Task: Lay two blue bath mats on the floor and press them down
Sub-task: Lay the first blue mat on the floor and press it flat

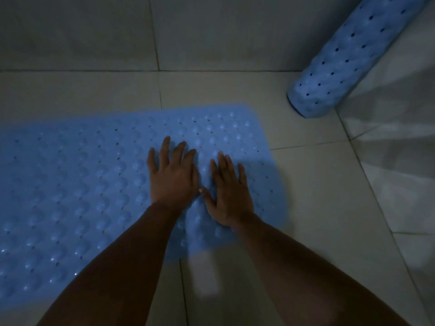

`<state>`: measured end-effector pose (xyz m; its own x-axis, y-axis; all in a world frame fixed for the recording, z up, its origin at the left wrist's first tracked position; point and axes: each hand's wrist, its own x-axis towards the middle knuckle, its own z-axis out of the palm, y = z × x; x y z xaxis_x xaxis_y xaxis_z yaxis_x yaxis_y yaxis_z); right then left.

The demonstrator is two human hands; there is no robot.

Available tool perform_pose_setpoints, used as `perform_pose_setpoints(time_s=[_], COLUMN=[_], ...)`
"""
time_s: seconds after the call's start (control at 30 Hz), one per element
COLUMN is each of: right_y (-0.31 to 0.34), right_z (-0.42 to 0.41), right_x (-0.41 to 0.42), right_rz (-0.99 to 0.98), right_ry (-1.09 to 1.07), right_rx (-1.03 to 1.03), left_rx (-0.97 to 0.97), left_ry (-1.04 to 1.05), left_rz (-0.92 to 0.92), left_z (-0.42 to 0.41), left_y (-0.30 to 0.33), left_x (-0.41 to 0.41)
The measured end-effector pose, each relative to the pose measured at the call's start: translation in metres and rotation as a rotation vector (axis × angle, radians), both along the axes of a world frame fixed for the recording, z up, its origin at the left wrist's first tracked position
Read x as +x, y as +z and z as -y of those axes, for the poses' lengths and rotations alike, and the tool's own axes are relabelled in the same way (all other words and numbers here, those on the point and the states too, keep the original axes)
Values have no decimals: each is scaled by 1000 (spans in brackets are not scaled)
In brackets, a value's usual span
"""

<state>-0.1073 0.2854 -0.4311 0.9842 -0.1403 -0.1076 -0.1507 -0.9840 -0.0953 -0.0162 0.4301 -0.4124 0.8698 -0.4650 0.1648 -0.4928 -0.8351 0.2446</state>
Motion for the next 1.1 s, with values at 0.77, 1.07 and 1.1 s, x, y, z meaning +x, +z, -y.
perform_pose_setpoints(time_s=[0.77,1.07,1.1], right_y=[51,80,82], right_z=[158,140,133], right_x=[-4,5,-1], right_rz=[202,1,-13], right_ry=[-212,-143,-172], right_rx=[246,238,252], left_rx=[173,296,240], left_ry=[-411,-392,-363], left_rz=[-133,-516,-540], left_z=[107,138,136], left_y=[-29,40,54], left_x=[-70,-36,-27])
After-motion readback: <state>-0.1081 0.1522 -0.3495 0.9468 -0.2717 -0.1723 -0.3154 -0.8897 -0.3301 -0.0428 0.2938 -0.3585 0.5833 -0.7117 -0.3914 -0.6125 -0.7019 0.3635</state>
